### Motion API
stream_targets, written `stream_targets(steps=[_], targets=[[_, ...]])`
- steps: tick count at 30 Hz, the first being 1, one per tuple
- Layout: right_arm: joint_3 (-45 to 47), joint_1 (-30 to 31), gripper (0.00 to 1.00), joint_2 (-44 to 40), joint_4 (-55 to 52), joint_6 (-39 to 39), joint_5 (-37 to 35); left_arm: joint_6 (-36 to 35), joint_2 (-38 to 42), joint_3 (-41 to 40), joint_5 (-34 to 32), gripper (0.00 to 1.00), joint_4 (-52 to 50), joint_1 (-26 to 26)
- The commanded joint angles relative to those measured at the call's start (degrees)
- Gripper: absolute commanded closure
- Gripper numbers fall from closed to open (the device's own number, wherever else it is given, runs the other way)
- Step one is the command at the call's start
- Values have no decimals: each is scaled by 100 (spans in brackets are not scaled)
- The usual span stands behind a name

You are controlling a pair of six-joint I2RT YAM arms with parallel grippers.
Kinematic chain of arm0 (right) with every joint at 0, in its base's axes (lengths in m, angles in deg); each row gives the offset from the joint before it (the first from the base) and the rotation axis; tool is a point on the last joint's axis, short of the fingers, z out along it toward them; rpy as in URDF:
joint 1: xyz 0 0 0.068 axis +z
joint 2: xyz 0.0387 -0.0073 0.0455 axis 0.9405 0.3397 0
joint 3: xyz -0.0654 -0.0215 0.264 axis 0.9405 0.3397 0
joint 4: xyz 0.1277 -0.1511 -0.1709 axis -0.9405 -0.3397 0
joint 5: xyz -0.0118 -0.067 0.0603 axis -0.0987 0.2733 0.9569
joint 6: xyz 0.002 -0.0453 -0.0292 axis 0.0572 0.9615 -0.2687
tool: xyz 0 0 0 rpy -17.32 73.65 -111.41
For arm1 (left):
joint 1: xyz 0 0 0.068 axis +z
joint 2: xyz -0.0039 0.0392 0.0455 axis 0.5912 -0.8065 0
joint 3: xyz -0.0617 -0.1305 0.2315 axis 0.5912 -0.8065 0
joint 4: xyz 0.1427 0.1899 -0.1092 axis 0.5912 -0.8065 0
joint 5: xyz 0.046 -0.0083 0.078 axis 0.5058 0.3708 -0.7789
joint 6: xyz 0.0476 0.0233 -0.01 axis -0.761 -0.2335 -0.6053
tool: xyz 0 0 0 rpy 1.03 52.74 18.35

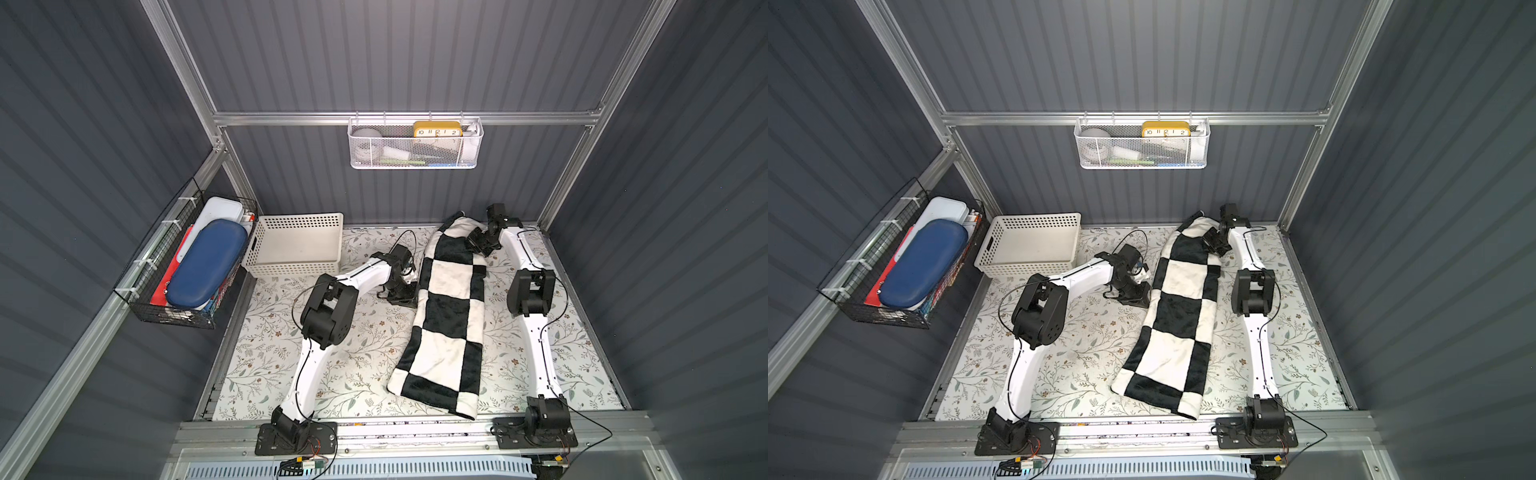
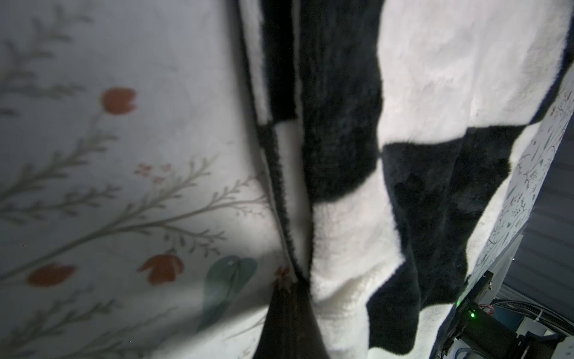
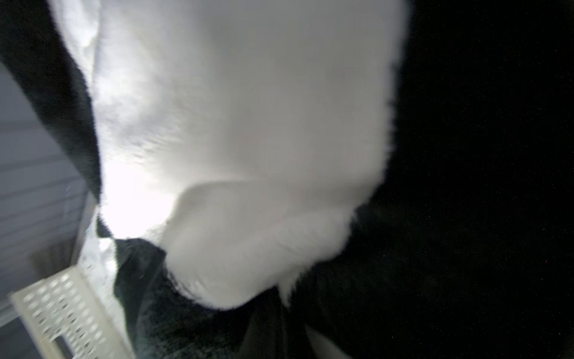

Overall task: Roll up the pillowcase
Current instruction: Adjust the pillowcase at the center of the board.

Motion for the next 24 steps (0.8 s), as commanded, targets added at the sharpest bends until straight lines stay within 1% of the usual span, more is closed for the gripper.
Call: stream_targets(steps=[1,2,3,5,6,7,9,10,11,13,14,16,17,18,19,20,22,24], targets=[[-4,295,89,78,203,119,305,86,382,-140,-82,100,-39,-10],[76,287,85,-34,176,146,63,112,455,-135,-224,100,-53,11],[300,262,78,-242,292,147,-98,126,531,-95,-421,100,-117,40],[933,201,73,-788,720,116,-319,281,692,-39,-897,100,-298,84],[1243,182,65,-1103,918,170,-502,423,816,-51,-1162,95,-416,116],[1429,160,60,-1383,1013,211,-641,529,974,-86,-1434,83,-473,146],[1592,102,58,-1786,948,272,-814,691,1276,-207,-1779,62,-595,249],[1690,67,55,-1964,874,338,-819,759,1456,-309,-1966,49,-642,285],[1777,50,54,-2111,724,400,-1025,781,1592,-403,-2055,45,-699,297],[2188,37,50,-2528,428,629,-1198,783,1902,-732,-1960,42,-729,297],[2423,37,50,-2717,182,679,-1299,641,2045,-944,-1862,42,-725,289],[3129,61,50,-3251,-595,796,-1226,520,2438,-1546,-1457,41,-764,250],[3687,135,50,-3631,-710,795,-1255,444,2652,-1815,-1289,40,-769,224],[4703,286,50,-4217,-577,810,-1317,338,2892,-2080,-1027,37,-791,197],[5636,442,49,-4843,-401,776,-1429,261,3107,-2313,-938,35,-906,172],[6369,546,48,-5313,-283,711,-1419,223,3280,-2519,-792,34,-930,135],[7699,700,46,-6343,-300,442,-1117,342,3679,-3114,-547,33,-969,-16],[8673,862,44,-7234,-284,139,-686,476,3947,-3585,-269,31,-953,-266]])
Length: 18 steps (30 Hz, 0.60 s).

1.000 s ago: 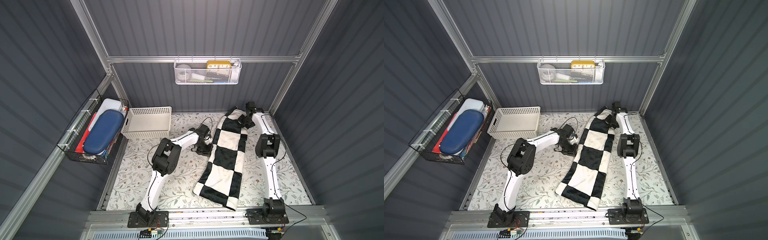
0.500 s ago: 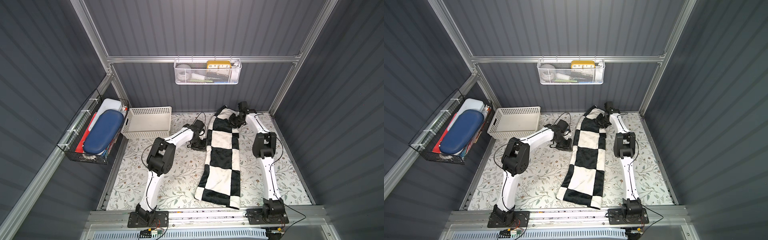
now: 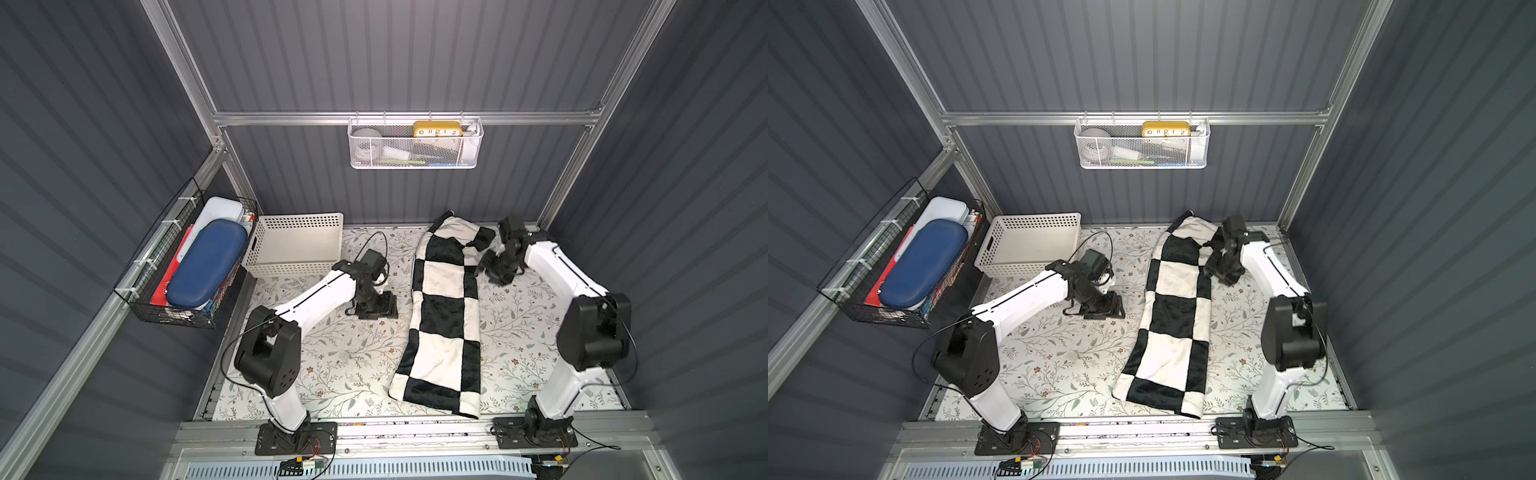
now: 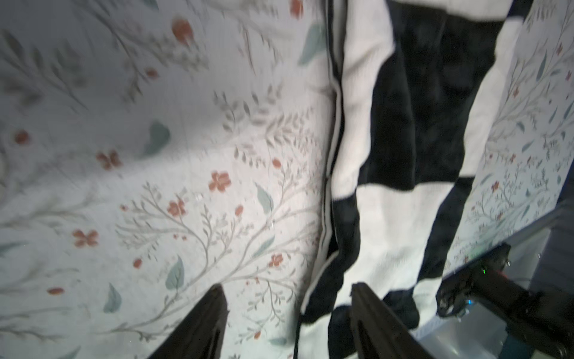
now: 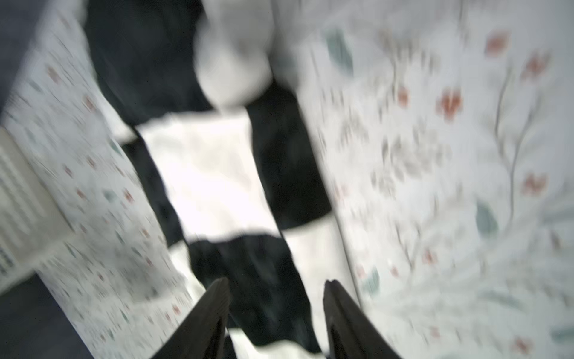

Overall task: Roll up the pillowcase
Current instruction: Adjust the pillowcase at the center of the board, then roll the pillowcase at the center of the board.

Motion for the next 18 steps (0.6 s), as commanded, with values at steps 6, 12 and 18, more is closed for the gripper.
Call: stream_targets(steps=[6,12,18], targets=[[2394,1285,40,-2739,-790,-1659,234,452,1087,-1471,1290,16,78,-1118],[3600,2340,37,-3821,-845,-2872,248,873,1429,-2270,1474,12,573,-1137],[4170,2923,37,-3915,-588,-3255,370,671,730,-1800,1310,16,641,-1380]])
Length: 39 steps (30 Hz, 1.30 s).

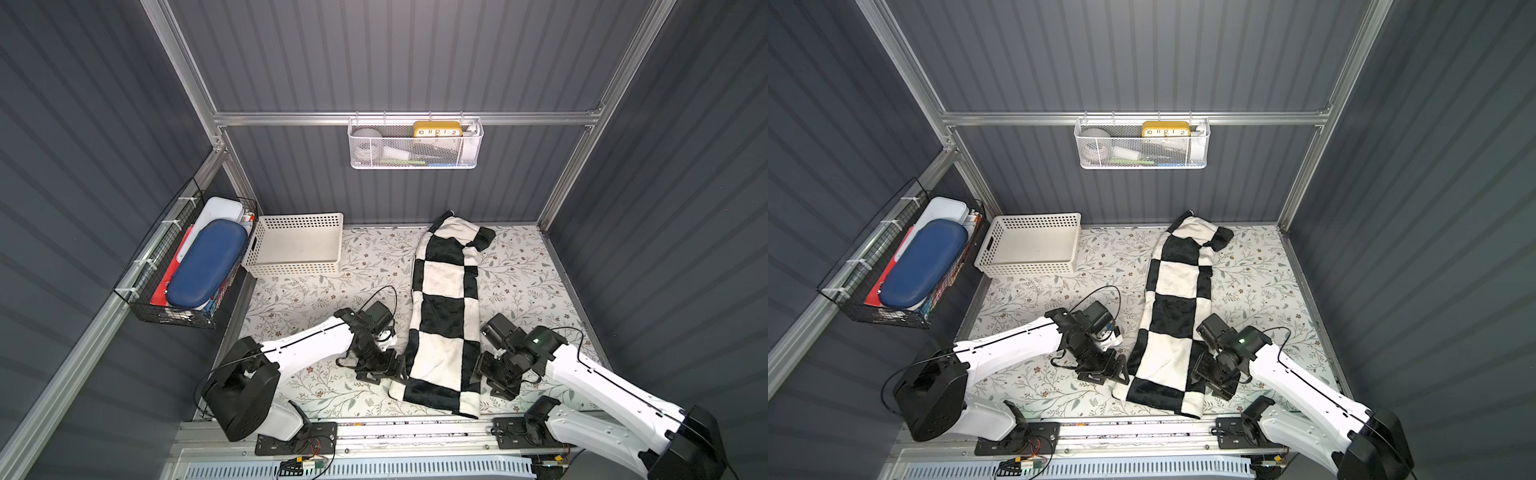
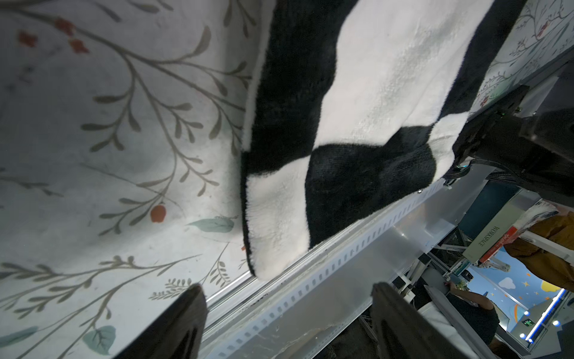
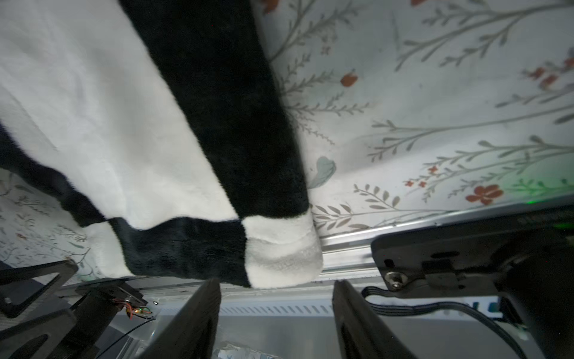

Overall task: Roll up the pillowcase
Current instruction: Roll the pillowcase at the center of the board.

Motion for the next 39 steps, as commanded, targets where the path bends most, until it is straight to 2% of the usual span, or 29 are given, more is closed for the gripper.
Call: stream_targets(steps=[1,5,9,11,15,16,20,27,29,30,34,37,39], targets=[[232,91,37,42,117,-364,27,-22,-360,218,14,19,181,-129],[433,100,37,191,209,-290,76,-47,-521,-93,8,27,299,-129],[765,119,37,429,927,-275,355,-66,-568,-360,128,36,490,-131],[920,168,38,692,1273,-275,637,-120,-697,-318,147,42,519,-130],[942,260,39,993,1591,-203,647,-172,-807,-95,200,52,530,-127],[919,281,41,1038,1579,-190,618,-192,-818,-59,195,54,516,-129],[773,396,58,936,1313,-216,421,-215,-875,-101,251,73,521,-130],[922,405,79,233,1104,-451,410,-182,-812,-258,326,85,597,-131],[955,400,86,108,1168,-464,493,-178,-812,-268,300,85,587,-125],[965,400,89,79,1208,-465,541,-189,-816,-256,285,82,575,-129],[934,400,99,161,1486,-375,634,-210,-821,-117,133,56,449,-129],[791,402,100,332,1469,-318,676,-184,-673,192,-244,37,113,-127],[720,392,100,410,1388,-243,634,-10,-478,568,-1114,22,-120,-131]])
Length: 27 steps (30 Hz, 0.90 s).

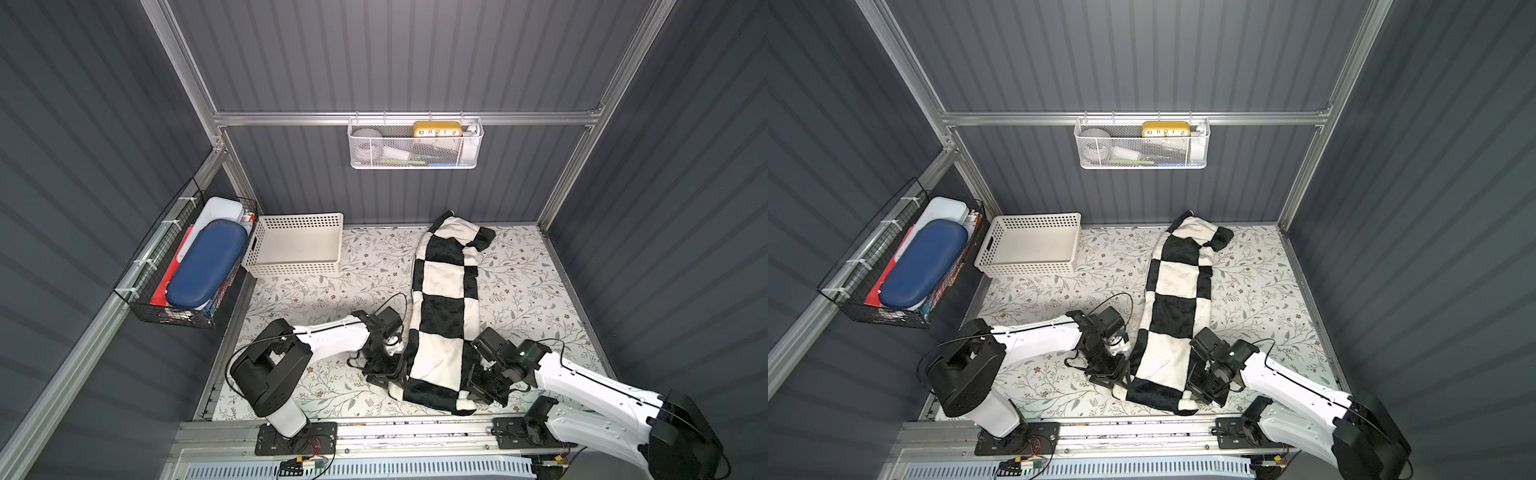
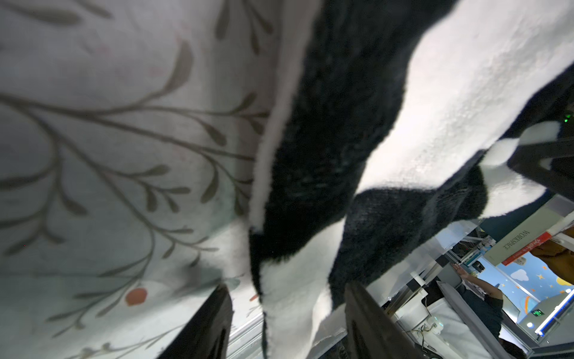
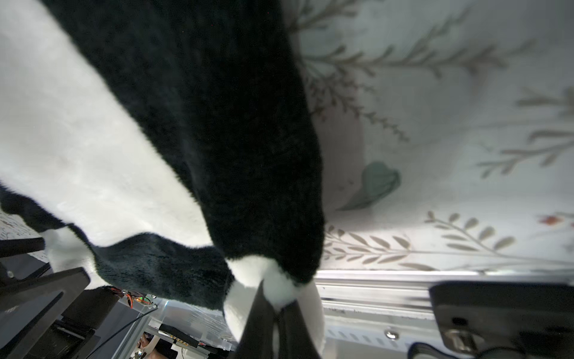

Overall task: Roll up the pillowcase
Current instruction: Roll the pillowcase at the center of the board.

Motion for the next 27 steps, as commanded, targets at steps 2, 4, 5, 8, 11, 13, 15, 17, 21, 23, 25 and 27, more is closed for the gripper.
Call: stream_targets(steps=[2,4,5,8,11,13,15,17,21,23,25,27], targets=[[-135,29,100,65,-5,85,-19,265,520,759,-1468,16,-633,-5],[-167,-17,100,-12,-8,78,-156,353,803,804,-1675,15,-634,-4],[-206,-108,100,-86,-30,104,-146,455,959,735,-1638,15,-578,2],[-319,-492,100,-328,68,121,-10,603,1260,444,-1126,16,-344,3],[-329,-850,100,-447,545,20,233,749,1345,281,-728,17,-52,-4],[-409,-936,100,-277,655,91,304,682,1203,354,-546,18,-3,-5],[-605,-1023,100,152,497,303,465,646,1031,485,-474,19,-75,-4],[-809,-1126,100,511,320,581,639,637,991,590,-486,19,-84,-5],[-908,-1530,100,430,317,663,386,604,939,751,-548,19,-144,-2],[-926,-1985,100,343,106,862,446,574,886,774,-585,19,-183,-4],[-890,-2317,100,276,41,1013,524,551,854,841,-562,19,-207,-5],[-824,-2456,100,308,135,1022,563,551,826,927,-483,20,-216,-4]])
